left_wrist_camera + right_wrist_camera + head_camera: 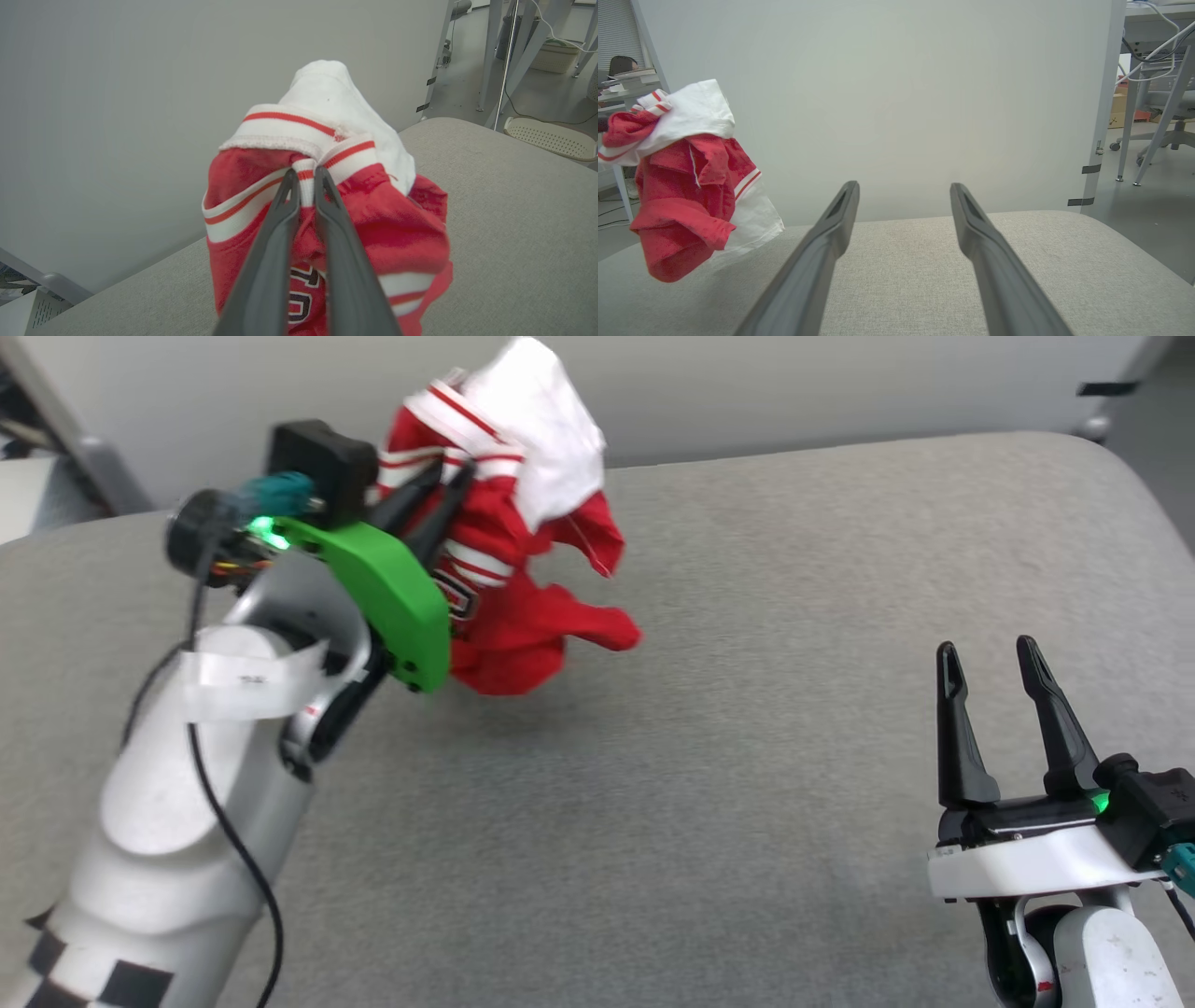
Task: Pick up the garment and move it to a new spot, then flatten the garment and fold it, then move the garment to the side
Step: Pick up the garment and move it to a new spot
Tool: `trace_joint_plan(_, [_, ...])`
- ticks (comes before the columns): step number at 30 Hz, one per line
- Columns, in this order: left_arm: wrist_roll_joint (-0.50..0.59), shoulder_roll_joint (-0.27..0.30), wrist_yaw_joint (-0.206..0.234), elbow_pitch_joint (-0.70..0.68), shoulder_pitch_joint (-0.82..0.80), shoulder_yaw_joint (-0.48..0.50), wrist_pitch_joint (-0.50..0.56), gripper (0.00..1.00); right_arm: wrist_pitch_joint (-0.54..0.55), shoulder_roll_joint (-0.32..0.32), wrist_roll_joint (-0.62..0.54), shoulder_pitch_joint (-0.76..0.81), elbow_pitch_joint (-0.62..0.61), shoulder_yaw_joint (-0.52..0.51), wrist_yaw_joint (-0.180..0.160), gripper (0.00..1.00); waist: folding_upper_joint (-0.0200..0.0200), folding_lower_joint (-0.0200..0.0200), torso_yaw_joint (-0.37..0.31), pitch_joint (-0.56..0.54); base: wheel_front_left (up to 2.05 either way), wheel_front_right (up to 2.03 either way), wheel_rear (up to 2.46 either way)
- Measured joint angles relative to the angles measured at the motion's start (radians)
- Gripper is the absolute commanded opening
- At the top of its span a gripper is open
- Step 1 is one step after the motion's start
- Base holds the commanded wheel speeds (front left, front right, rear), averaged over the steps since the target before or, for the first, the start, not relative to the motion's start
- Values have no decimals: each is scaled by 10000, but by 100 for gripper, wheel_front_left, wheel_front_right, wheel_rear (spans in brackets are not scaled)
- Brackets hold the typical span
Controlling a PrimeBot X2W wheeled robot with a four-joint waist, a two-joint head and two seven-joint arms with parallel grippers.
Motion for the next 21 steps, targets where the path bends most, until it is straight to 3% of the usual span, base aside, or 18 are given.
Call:
trace_joint_plan(7, [270,-897,-27,1358,-171,-1126,-725,0,0,10,192,-1,-19,48,0,100,0,0,-1133,145,0,0,0])
trace_joint_plan(15, [368,-2497,-6,3210,231,-2050,-1515,0,0,10,437,-3,-27,92,0,100,0,0,-2160,536,0,0,0])
trace_joint_plan(16, [368,-2727,17,3428,261,-2128,-1657,36,0,8,447,-4,-23,90,0,100,0,0,-2231,622,0,0,0])
trace_joint_plan(17, [360,-2928,40,3638,282,-2184,-1850,100,0,10,451,-5,-13,88,0,100,0,0,-2288,706,0,0,0])
trace_joint_plan(21, [226,-3317,48,4230,271,-2487,-2359,100,0,8,462,-9,81,123,0,100,0,0,-2409,932,0,0,0])
